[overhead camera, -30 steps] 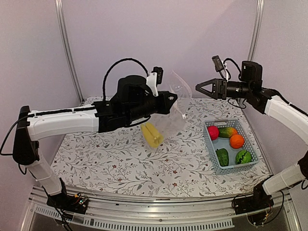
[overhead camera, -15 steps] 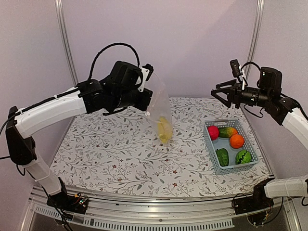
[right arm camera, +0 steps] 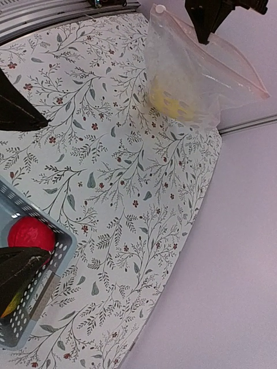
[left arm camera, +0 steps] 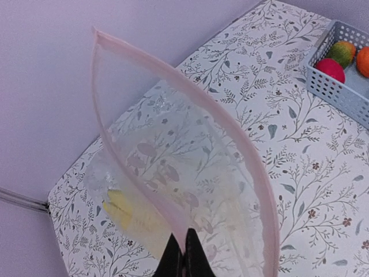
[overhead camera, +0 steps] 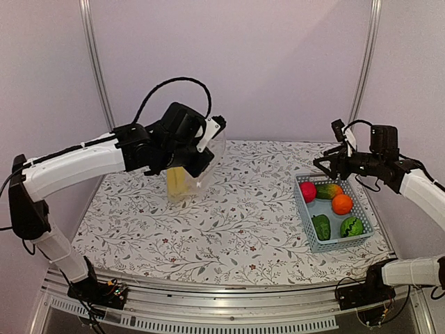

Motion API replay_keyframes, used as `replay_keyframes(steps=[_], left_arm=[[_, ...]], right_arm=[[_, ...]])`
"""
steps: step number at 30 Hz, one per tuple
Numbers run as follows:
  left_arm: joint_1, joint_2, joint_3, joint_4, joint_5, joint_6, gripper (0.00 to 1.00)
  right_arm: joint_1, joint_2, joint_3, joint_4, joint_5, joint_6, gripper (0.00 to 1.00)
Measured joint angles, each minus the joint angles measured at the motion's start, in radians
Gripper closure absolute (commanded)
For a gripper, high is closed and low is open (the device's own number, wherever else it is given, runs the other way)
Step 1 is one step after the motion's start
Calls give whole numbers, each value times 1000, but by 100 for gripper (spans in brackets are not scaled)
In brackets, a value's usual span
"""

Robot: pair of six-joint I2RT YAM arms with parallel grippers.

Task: Place the food in the zip-top bag and seal the zipper
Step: Pick up the fake vegetable from the bin.

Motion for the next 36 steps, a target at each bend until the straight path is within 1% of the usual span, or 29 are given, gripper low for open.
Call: replay_keyframes(steps=[5,7,11,15,18,23,24,28,30,31,36], left_arm=[[0,159,-15,71,95,2,100],[0,180,-43,94,115,-6,100],[0,150,-148,179,151,-38,100],[0,74,-258,251,178,-79,100],[-6,31,-288,291,179,-100,100],[-33,11,-293,333,168,-108,100],[-42,11,-293,334,165,-108,100],[-84,12,-293,333,155,-106,100],[-99,14,-293,333,154,-106,100],[-102,16,-293,333,153,-106,100],[-105,25,-293,333,147,-106,100]], right_arm=[[-1,2,-58,5,25,-61,34],[-1,2,-72,9,36,-85,34],[-2,9,-85,12,62,-122,35],[-3,38,-88,12,79,-158,36],[-6,64,-89,10,86,-180,36],[-6,101,-87,-42,106,-232,38],[-6,111,-83,-66,110,-248,37],[-6,137,-64,-185,128,-344,27],[-6,137,-64,-249,149,-394,17],[-6,137,-64,-275,157,-412,14],[-6,143,-64,-408,189,-502,12]])
